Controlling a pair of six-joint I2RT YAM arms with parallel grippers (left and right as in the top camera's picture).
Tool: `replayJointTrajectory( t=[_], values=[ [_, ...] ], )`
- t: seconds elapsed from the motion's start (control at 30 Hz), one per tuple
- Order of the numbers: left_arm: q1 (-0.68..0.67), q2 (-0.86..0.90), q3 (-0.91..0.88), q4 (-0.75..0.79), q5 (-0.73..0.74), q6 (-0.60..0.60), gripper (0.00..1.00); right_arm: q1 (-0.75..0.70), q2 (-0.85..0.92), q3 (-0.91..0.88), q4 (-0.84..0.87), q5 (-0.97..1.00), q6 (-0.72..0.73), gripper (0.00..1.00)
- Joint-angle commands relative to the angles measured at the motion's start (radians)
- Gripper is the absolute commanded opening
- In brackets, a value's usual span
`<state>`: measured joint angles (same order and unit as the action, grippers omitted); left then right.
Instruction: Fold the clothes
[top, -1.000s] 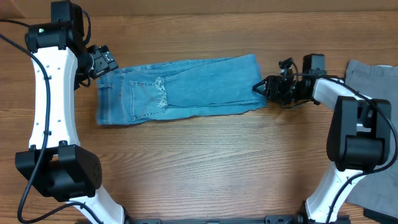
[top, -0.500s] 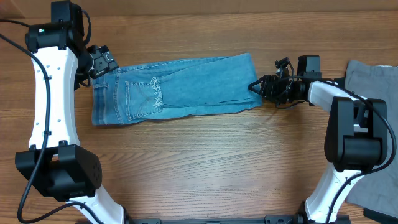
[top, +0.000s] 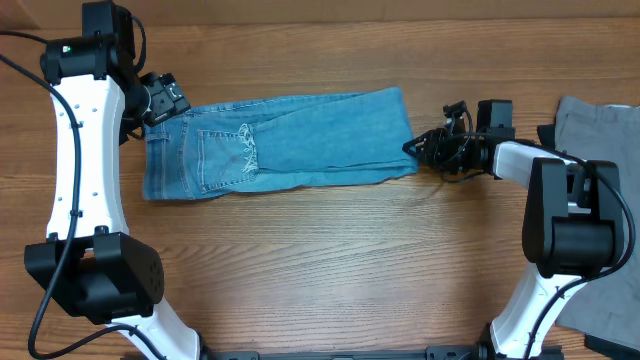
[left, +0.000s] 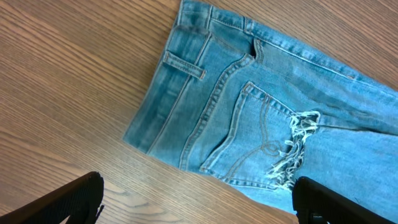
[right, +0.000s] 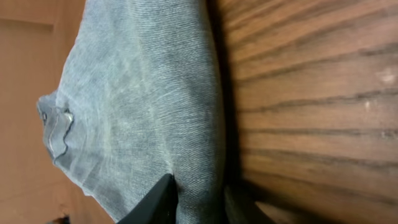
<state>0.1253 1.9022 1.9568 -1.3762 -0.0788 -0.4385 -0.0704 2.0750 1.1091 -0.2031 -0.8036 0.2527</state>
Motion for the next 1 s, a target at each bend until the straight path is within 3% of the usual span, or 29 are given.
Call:
replayJointTrajectory(
  t=[0.0, 0.07, 0.4, 0.8, 0.97],
  values=[
    [0.005, 0.003, 0.002, 0.000, 0.001, 0.005, 1.00, 0.011, 0.003, -0.010, 0.003, -0.008, 0.006, 0.17],
    [0.005, 0.003, 0.002, 0.000, 0.001, 0.005, 1.00, 0.010, 0.003, -0.010, 0.015, -0.032, 0.006, 0.04],
    [0.005, 0.003, 0.002, 0.000, 0.001, 0.005, 1.00, -0.043, 0.003, -0.010, 0.011, -0.050, -0.010, 0.04],
    [0.005, 0.003, 0.002, 0.000, 0.001, 0.004, 1.00, -0.223, 0.003, -0.009, -0.087, -0.051, -0.076, 0.04],
    [0.005, 0.003, 0.002, 0.069, 0.005, 0.004, 1.00, -0.275, 0.003, -0.008, -0.129, -0.051, -0.101, 0.04]
  ],
)
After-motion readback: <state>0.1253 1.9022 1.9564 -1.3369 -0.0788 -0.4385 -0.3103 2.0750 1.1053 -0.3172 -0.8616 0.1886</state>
